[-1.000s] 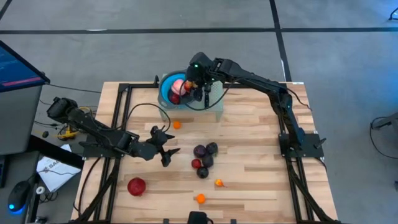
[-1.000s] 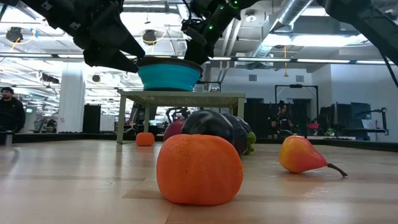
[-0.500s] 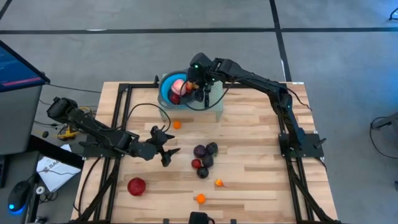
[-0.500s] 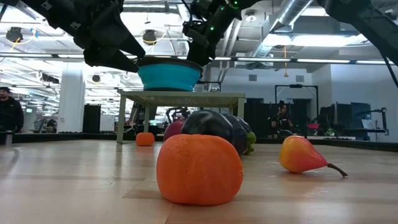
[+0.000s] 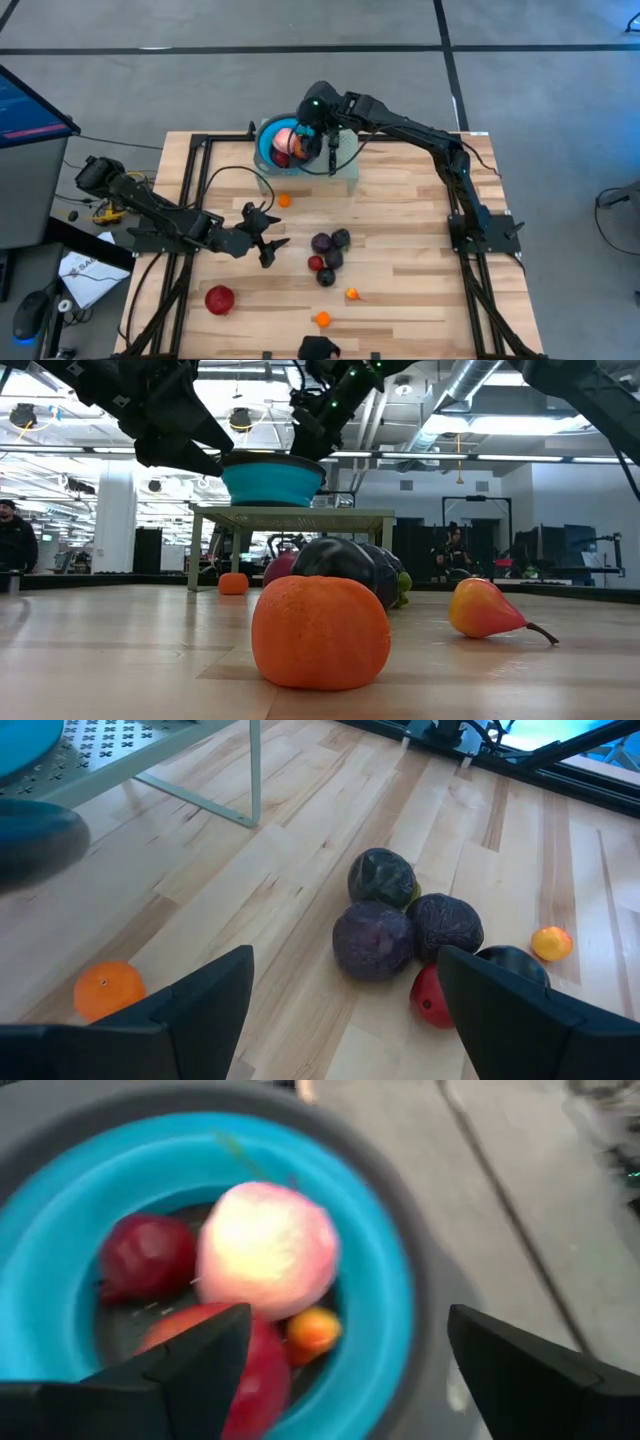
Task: Pick & Place Fruit
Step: Put the red pomegranate into the blue strainer bowl
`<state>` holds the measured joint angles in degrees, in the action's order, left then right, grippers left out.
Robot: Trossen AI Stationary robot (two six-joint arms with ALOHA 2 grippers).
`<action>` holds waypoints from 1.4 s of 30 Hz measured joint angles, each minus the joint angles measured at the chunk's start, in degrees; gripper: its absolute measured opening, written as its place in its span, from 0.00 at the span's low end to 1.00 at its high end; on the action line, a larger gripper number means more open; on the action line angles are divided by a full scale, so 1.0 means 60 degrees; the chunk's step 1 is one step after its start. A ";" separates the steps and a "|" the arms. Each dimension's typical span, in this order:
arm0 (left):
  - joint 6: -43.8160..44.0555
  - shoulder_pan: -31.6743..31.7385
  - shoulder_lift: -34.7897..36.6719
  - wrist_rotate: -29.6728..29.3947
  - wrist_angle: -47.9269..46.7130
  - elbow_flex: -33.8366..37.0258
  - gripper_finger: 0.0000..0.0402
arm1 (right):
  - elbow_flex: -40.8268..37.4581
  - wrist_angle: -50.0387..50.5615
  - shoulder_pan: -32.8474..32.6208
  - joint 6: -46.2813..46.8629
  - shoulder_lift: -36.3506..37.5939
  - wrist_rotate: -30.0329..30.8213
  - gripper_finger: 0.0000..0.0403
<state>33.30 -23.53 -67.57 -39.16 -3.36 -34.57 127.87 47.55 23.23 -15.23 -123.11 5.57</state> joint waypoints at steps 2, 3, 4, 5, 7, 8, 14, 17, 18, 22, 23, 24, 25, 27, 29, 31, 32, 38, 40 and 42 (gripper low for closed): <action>0.0000 0.0000 0.0000 0.0000 0.0000 0.0000 0.77 | 0.0000 -0.0090 -0.0045 -0.0033 0.0043 0.0122 0.79; 0.0000 0.0000 0.0000 0.0000 -0.0003 0.0000 0.76 | 0.0000 -0.0081 -0.0088 -0.0031 0.0088 0.0122 0.78; 0.0000 0.0000 0.0000 0.0000 -0.0004 0.0000 0.76 | 0.0000 -0.0078 -0.0159 -0.0035 0.0170 0.0127 0.76; 0.0000 -0.0001 0.0000 0.0000 -0.0004 0.0000 0.77 | 0.0000 -0.0059 -0.0255 -0.0040 0.0283 0.0126 0.75; 0.0000 -0.0047 0.0000 -0.0004 -0.0011 0.0000 0.76 | 0.0001 0.0035 -0.0499 -0.0140 0.0547 0.0085 0.73; -0.0002 -0.0089 0.0000 -0.0004 -0.0014 0.0000 0.77 | 0.0007 0.0123 -0.0644 -0.0245 0.0666 0.0063 0.72; -0.0004 -0.0592 0.0000 -0.0018 -0.0049 -0.0005 0.76 | -0.1182 -0.0201 -0.1629 -0.0526 0.1591 -0.0090 0.67; -0.0139 -0.0934 0.0000 -0.0025 -0.0115 -0.0139 0.75 | -0.2747 -0.1398 -0.2131 -0.0334 0.2359 -0.0369 0.65; -0.0225 -0.1062 0.0000 -0.0025 -0.0163 -0.0235 0.75 | -0.3415 -0.2003 -0.2301 -0.0237 0.2660 -0.0443 0.64; -0.0487 -0.1562 0.0004 0.0232 -0.0969 -0.0921 0.72 | -0.6316 -0.5096 -0.3053 0.0163 0.3792 -0.0464 0.62; -0.0496 -0.1678 0.0004 0.0381 -0.1298 -0.1145 0.72 | -0.6969 -0.5951 -0.3238 0.0305 0.4016 -0.0462 0.62; -0.0491 -0.1770 0.0004 0.0566 -0.1714 -0.1378 0.71 | -0.7601 -0.6846 -0.3414 0.0490 0.4209 -0.0464 0.61; -0.0449 -0.1844 0.0002 0.0844 -0.2169 -0.1622 0.71 | -0.8189 -0.7636 -0.3588 0.0673 0.4348 -0.0464 0.61; -0.0004 -0.1905 -0.0080 0.1612 -0.3279 -0.2152 0.70 | -0.9152 -0.9053 -0.3909 0.1033 0.4530 -0.0468 0.60; 0.0875 -0.1905 -0.0225 0.2558 -0.4636 -0.2652 0.69 | -0.9825 -1.0212 -0.4166 0.1261 0.4549 -0.0468 0.59; 0.1884 -0.1902 -0.0448 0.3646 -0.5963 -0.3111 0.68 | -1.0240 -1.0879 -0.4352 0.1295 0.4546 -0.0464 0.59; 0.2347 -0.1900 -0.0575 0.4263 -0.6616 -0.3291 0.68 | -1.0375 -1.1107 -0.4419 0.1295 0.4546 -0.0464 0.59; 0.4978 -0.1931 -0.0903 0.8220 -0.8965 -0.3438 0.64 | -1.0473 -1.1097 -0.4483 0.1221 0.4546 -0.0464 0.57; 0.5893 -0.1991 -0.0807 0.8772 -0.8931 -0.3243 0.64 | -1.0473 -1.1133 -0.4466 0.1140 0.4546 -0.0460 0.56; 0.6771 -0.2016 -0.0677 0.8938 -0.8879 -0.3035 0.64 | -1.0473 -1.1150 -0.4460 0.1056 0.4546 -0.0457 0.55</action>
<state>73.93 -35.62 -71.63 14.47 -56.63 -52.78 65.04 -19.35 -3.53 -8.90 -95.83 2.83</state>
